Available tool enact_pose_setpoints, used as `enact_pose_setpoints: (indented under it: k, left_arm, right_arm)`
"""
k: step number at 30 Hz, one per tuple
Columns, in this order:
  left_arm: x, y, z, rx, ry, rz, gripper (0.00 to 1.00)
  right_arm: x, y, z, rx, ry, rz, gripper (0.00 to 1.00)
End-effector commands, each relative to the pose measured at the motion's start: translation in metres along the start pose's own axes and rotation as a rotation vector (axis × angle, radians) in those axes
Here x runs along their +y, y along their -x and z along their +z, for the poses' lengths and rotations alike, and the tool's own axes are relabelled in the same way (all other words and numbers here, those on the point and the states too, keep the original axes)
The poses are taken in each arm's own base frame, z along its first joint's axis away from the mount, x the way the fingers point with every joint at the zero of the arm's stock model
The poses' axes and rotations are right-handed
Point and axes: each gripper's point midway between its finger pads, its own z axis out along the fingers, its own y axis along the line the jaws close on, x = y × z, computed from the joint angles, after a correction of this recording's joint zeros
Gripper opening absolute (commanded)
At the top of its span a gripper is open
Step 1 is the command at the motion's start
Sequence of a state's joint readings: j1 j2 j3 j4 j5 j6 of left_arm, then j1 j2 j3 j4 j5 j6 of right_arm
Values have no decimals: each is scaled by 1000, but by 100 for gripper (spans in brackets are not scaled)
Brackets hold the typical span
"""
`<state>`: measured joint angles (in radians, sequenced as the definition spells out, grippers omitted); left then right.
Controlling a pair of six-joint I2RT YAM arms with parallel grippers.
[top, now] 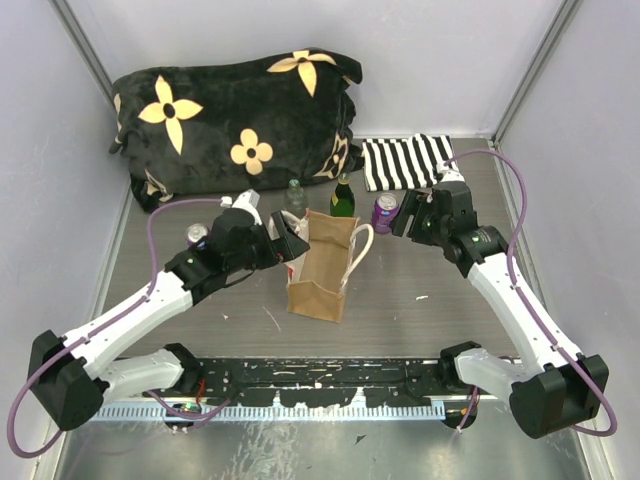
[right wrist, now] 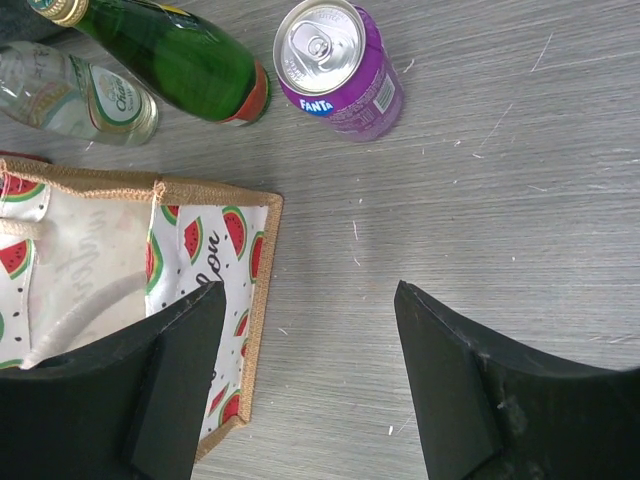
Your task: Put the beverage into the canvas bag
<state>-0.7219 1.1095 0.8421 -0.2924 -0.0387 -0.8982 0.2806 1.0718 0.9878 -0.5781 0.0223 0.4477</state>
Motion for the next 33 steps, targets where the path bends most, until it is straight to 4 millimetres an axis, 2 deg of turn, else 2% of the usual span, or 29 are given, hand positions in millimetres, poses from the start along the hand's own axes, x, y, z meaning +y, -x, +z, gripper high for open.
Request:
enact_pose_setpoints:
  k: [1,8,13,22,33]
  left_arm:
    - [-13,8,-18,-19,-111,142,98]
    - [-4,60,-44,-161,-82,255,98]
    - [-7,74,-51,-201,-105,338,98]
    - [-8,74,-47,-187,-144,351,98]
    - [-13,66,-31,-143,-191,325,98]
  right_arm:
    - [11,17,-12,-66,30,44,74]
    - [23,24,-23,-95,90,84,74]
    - [41,36,-22,-78,132,57,75]
    - [74,46,-33,-55,243,50,79]
    - [97,3,-36,62,289,19,78]
